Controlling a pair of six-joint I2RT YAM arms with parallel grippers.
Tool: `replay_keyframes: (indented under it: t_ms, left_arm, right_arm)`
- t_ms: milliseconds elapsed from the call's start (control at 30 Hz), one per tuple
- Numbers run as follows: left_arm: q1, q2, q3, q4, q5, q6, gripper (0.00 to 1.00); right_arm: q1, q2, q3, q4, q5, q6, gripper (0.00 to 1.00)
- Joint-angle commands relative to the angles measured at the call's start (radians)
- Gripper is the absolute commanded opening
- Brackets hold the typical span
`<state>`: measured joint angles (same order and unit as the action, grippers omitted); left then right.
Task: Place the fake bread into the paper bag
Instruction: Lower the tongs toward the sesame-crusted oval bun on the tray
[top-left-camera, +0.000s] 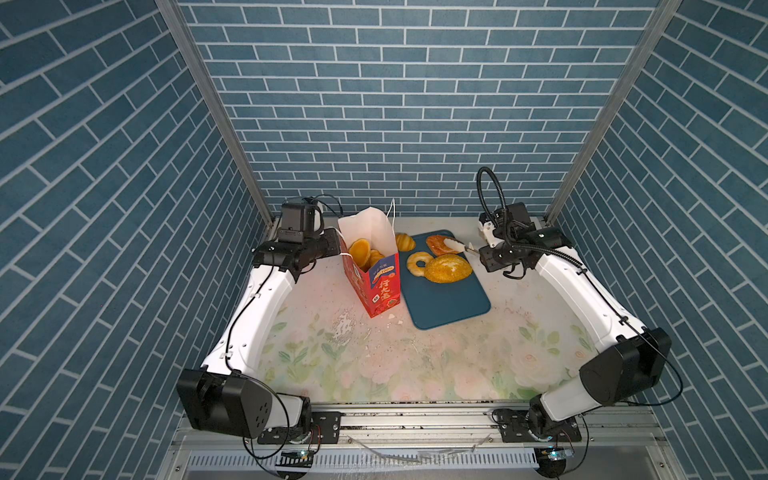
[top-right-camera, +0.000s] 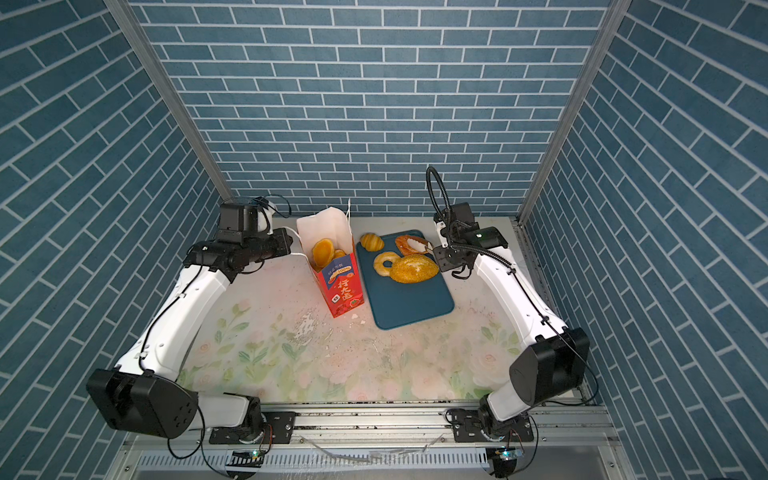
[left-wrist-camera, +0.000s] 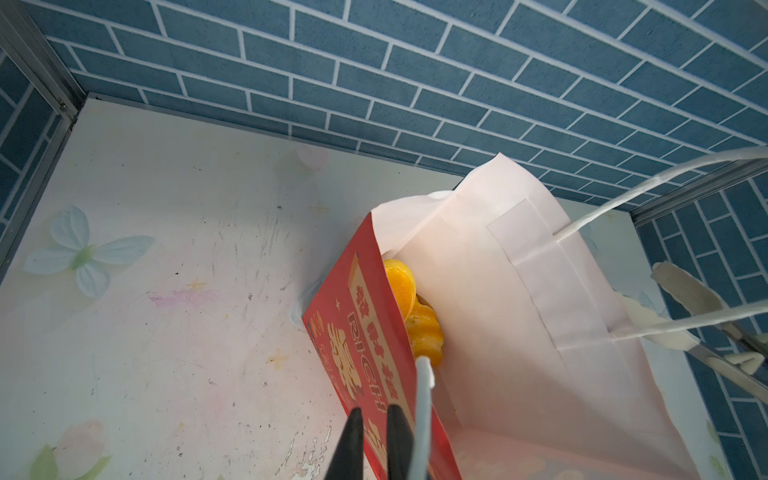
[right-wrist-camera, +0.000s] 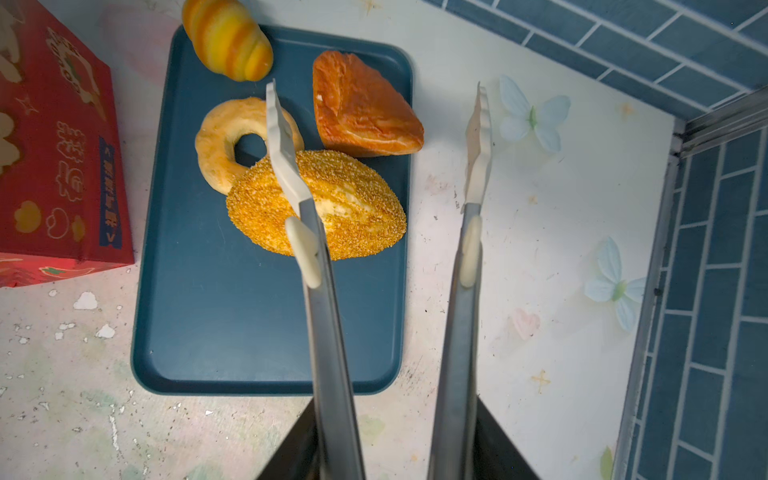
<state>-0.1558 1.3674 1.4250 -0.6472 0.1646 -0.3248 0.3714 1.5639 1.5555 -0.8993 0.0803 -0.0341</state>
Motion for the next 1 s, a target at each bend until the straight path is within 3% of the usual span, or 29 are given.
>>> replay_keyframes:
  t_ms: [0,200,600,767,967]
  left_arm:
    - [-0.002,-0.029,-0.003,-0.02,-0.009,0.006,0.14]
    - [-0.002,-0.011,0.016,-0.029,-0.013,0.002,0.14]
    - [-0.002,-0.022,0.019,-0.047,-0.027,0.013,0.14]
    - [-0.002,-0.046,-0.016,-0.017,-0.022,0.017,0.14]
    - [-0.002,-0.032,-0.023,-0.015,-0.008,0.026,0.14]
  right_arm:
    - [-0.027,0.049,0.022,0.04,-0.052,-0.019,0.49]
    - [-0.041,0.096,0.013,0.024,-0.135,-0.02,0.48]
    - [-0.029,0.042,-0.038,-0.092,-0.32,0.039,0.44]
    - [-0.005,0.017,-0.018,-0.147,-0.325,0.053,0.43]
    - [0.002,-0.02,0.026,-0.179,-0.247,0.054,0.46]
